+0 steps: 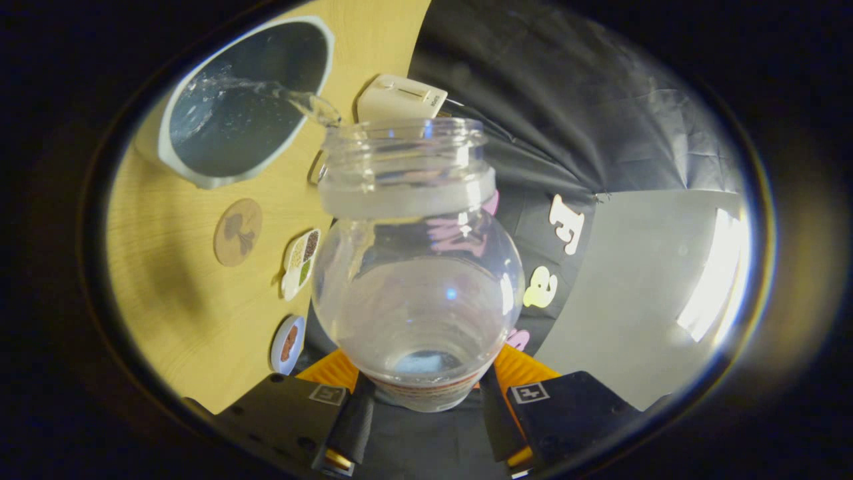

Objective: Take the bottle from table, then pour the juice into the cup, finally place the bottle on the coaster

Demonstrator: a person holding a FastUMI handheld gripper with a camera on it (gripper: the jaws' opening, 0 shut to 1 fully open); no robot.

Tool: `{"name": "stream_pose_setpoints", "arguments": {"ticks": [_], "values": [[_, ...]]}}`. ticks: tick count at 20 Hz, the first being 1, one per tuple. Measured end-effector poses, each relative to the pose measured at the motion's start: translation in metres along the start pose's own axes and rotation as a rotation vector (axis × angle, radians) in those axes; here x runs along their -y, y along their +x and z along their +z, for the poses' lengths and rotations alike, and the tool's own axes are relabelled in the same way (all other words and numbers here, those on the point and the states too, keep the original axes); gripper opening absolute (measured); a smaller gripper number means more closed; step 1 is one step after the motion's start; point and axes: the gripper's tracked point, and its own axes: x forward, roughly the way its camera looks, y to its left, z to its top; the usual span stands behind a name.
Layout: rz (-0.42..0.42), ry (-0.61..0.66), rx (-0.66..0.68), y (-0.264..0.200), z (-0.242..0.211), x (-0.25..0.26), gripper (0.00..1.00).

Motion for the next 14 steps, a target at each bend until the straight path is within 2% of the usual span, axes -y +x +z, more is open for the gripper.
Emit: {"name": "stream_pose_setpoints", "arguments": {"ticks": [6, 9, 11, 14], "values": [[-0.016, -0.020, 0.006, -0.001, 0.000, 0.002, 0.74], [0.003, -0.014, -0.004, -0.001, -0.001, 0.001, 0.74], [0.040, 0.023, -0.024, -0.002, -0.006, -0.007, 0.74], [0.145, 0.167, -0.065, -0.012, -0.010, -0.024, 0.74]]}}
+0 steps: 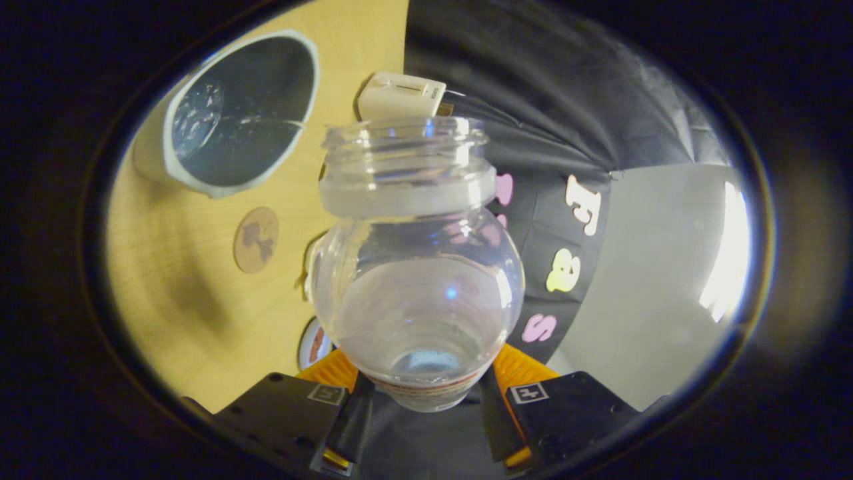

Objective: Take the bottle from table, then pour the juice into the cup, finally place the bottle on the coaster

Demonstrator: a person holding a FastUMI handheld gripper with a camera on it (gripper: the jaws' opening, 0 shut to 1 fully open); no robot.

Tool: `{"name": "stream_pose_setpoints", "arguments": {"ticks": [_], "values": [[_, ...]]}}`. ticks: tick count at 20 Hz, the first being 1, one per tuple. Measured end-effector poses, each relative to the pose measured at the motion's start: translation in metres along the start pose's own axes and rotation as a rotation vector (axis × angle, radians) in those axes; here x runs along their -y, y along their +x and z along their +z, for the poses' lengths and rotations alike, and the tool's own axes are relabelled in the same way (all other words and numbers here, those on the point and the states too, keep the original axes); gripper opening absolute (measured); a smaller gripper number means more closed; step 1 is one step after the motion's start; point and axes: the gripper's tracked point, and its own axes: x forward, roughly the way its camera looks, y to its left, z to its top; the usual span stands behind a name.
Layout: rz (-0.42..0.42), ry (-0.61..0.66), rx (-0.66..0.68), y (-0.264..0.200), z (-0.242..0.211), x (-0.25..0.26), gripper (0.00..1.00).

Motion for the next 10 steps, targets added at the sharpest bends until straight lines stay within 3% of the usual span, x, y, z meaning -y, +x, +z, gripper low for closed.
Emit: {"name": "stream_pose_setpoints", "arguments": {"ticks": [10], "values": [[0.450, 0.581, -0.164, -0.024, 0.003, -0.071, 0.74]]}}
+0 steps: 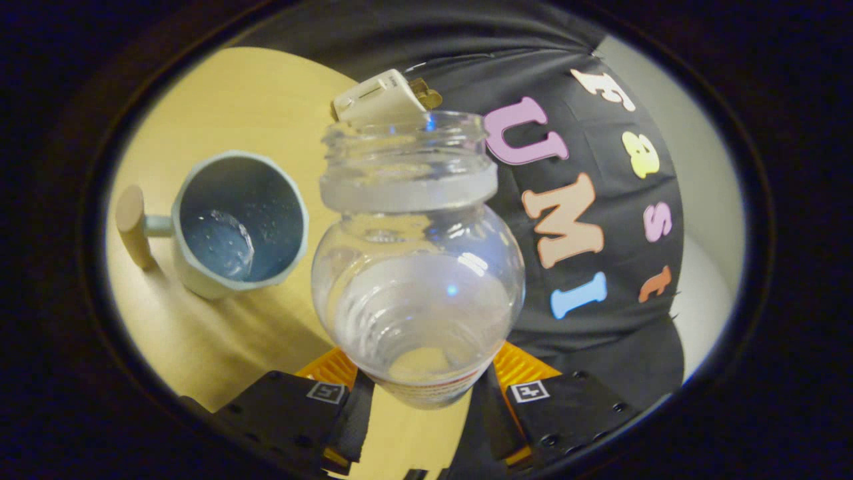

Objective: Take the bottle from table, then pour the juice into the cup, finally place the bottle on the coaster

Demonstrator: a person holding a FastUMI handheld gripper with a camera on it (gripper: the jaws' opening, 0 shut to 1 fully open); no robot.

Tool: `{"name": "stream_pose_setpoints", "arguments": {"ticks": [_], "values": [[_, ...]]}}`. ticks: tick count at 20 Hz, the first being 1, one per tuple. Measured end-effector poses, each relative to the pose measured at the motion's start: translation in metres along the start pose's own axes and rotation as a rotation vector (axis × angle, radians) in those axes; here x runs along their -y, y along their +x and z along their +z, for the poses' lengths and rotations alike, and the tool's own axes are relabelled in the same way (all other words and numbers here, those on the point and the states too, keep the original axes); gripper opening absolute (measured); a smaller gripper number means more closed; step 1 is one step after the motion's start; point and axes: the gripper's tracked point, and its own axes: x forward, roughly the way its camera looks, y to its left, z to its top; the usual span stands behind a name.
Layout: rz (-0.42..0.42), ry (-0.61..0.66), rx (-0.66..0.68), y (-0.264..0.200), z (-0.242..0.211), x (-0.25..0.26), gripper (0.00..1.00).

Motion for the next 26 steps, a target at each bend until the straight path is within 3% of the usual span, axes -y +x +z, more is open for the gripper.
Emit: {"name": "stream_pose_setpoints", "arguments": {"ticks": [6, 9, 18, 23, 26], "values": [[0.263, 0.403, -0.032, -0.002, 0.010, -0.023, 0.74], [0.348, 0.602, -0.015, 0.002, 0.026, -0.022, 0.74], [0.430, 1.027, 0.002, 0.051, 0.045, 0.010, 0.74], [0.416, 1.142, 0.030, 0.091, 0.059, 0.015, 0.75], [0.401, 1.149, 0.014, 0.115, 0.055, 0.004, 0.75]]}}
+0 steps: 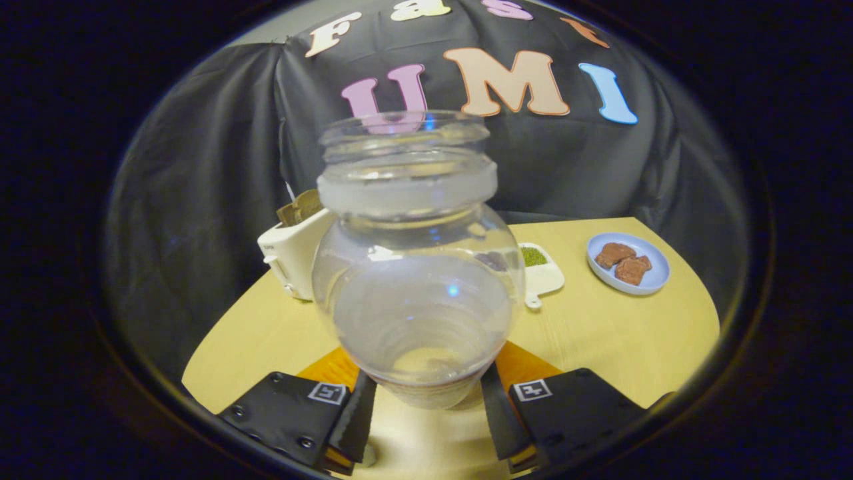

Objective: Take the bottle from table, then pour the juice into the cup, finally place the bottle on the coaster

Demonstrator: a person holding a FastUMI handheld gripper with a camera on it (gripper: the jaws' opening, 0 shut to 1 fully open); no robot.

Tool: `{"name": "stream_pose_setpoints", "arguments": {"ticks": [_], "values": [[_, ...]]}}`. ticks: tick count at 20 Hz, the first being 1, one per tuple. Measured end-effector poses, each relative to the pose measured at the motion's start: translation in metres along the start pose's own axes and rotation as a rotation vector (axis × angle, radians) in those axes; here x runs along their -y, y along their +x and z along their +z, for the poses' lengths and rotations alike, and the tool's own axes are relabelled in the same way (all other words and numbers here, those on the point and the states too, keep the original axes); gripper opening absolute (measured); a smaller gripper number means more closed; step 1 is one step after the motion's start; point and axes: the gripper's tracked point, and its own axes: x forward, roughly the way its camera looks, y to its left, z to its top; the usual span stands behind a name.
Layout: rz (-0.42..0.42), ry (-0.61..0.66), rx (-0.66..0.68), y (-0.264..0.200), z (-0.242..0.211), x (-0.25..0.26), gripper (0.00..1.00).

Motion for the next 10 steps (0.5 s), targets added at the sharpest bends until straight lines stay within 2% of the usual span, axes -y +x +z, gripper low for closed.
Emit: {"name": "stream_pose_setpoints", "arguments": {"ticks": [3, 10], "values": [[-0.031, -0.005, -0.016, 0.017, -0.010, 0.013, 0.75], [-0.030, -0.001, -0.060, 0.035, -0.036, 0.016, 0.76]]}}
